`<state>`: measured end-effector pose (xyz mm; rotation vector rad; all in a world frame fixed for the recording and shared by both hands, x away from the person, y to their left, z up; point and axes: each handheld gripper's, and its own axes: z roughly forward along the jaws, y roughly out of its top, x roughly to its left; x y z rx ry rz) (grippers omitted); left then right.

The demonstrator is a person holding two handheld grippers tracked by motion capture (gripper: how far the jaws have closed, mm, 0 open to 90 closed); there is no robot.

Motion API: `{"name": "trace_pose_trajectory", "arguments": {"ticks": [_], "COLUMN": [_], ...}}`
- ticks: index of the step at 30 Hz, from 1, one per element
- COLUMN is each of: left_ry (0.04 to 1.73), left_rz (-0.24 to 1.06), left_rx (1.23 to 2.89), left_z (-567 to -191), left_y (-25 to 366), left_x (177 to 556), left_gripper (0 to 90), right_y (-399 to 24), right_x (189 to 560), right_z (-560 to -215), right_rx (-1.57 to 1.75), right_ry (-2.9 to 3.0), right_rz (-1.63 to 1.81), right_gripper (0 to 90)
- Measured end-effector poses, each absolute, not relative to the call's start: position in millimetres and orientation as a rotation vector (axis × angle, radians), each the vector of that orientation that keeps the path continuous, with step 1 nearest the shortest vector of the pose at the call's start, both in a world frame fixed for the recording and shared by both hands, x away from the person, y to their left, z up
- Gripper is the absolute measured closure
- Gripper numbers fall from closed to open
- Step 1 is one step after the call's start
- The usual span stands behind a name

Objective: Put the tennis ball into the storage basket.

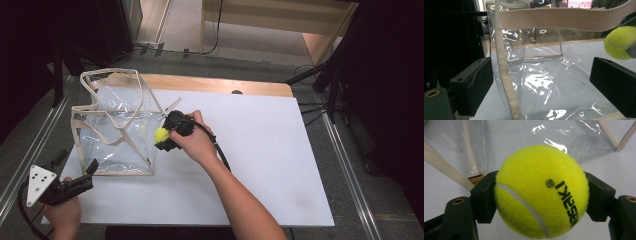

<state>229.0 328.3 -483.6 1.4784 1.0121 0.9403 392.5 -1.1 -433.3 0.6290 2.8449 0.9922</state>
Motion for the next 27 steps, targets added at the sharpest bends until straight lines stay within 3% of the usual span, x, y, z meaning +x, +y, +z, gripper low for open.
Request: {"name": "trace_pose_trajectory", "arguments": {"ticks": [27], "left_ry": [1.012], "left_rz": [0.942], "left_rx": [1.474], "left_z": [-483.4], "left_y": [328.5], "left_x": [228.5], "left_gripper": [5.3], "right_y": [-3.2], "right_x": [392.7], "right_z": [-371.0], "right_rx": [0.549], "right_ry": [2.823], "right_rz": [1.045], "right_gripper": [23.7]}}
